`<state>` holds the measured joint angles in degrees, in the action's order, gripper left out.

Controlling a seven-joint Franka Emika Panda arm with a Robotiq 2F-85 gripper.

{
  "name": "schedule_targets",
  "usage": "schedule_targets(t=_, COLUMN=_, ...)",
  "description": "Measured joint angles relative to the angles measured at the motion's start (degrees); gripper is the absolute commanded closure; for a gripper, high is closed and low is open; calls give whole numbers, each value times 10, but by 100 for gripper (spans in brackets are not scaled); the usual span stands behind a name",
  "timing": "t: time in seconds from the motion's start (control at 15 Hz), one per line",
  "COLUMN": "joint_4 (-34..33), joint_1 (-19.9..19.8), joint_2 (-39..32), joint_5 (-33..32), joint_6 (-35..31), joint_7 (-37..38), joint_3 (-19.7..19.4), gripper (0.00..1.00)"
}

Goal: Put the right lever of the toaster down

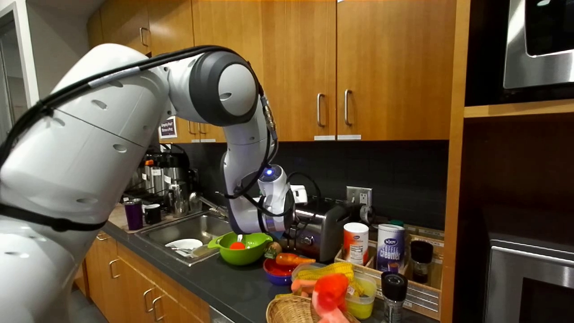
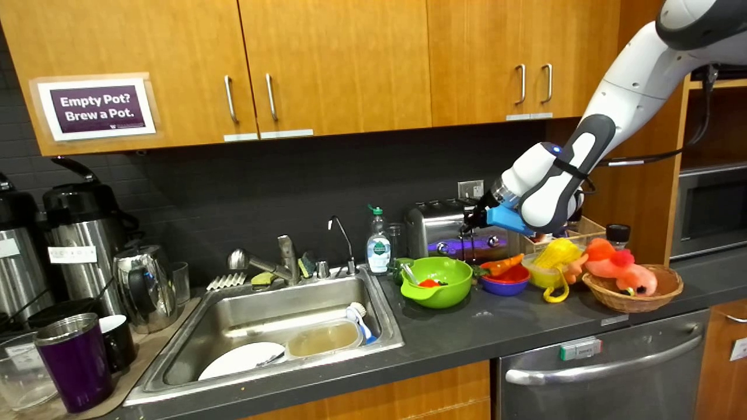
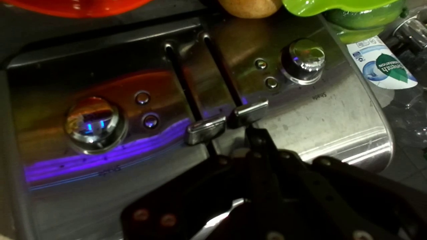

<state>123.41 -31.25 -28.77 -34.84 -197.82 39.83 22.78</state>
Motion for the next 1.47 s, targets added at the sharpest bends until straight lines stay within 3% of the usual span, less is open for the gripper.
schedule_targets(t=1.47, joint_4=5, joint_1=-10, joint_2=2, joint_5=8, joint_6=-1, joint_7=2, joint_3=-7, gripper=100)
